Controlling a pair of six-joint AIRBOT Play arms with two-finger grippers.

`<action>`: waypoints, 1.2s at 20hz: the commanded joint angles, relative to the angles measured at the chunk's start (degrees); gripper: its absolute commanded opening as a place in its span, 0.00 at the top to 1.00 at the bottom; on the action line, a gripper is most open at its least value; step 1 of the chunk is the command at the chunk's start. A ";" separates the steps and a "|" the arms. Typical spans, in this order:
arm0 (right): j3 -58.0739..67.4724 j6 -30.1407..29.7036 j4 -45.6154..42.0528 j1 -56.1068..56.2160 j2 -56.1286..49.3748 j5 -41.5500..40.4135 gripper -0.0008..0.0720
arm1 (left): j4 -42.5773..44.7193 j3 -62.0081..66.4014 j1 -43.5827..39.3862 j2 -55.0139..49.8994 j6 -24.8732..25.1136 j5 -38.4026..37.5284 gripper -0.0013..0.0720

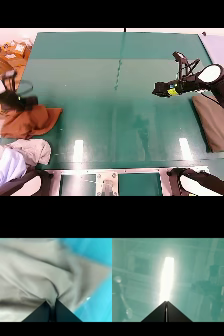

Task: Fold the shirts.

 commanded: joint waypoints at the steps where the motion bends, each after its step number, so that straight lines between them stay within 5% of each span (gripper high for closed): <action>1: -1.05 0.02 6.34 0.11 -0.07 0.31 0.93 | -6.60 13.33 -9.66 2.51 2.16 -2.19 0.95; 2: -1.51 0.02 7.82 0.11 -0.07 1.70 0.86 | -6.82 16.33 -14.16 2.71 1.97 -1.75 0.95; 4: -2.51 0.04 9.20 0.11 -0.07 3.41 0.97 | -9.40 19.21 -23.67 2.71 1.75 1.53 0.95; 10: 2.36 0.04 9.22 -3.65 0.02 3.61 0.97 | -14.93 19.10 -44.35 -5.79 1.84 10.95 0.93; 12: 3.85 0.04 9.20 -5.46 0.02 3.61 0.96 | -16.04 19.10 -47.12 -9.97 2.62 9.84 0.10; 13: 4.04 0.04 9.20 -6.64 0.02 3.61 0.92 | -15.74 19.12 -46.95 -11.04 3.34 8.35 0.08; 15: 4.00 0.24 9.20 -9.40 -0.07 3.63 0.59 | -13.14 19.19 -43.54 -11.02 3.72 4.85 0.08; 19: 4.00 0.13 9.25 -13.60 -3.54 3.58 0.53 | -12.17 18.23 -29.94 -10.62 2.75 0.20 0.08; 20: 4.00 -0.37 9.27 -13.73 -5.60 3.30 0.45 | -12.20 16.87 -26.73 -10.62 1.70 2.10 0.08; 24: 4.02 -3.58 15.39 -12.48 -15.87 1.66 0.44 | -19.08 7.39 -19.52 -10.62 0.72 7.96 0.08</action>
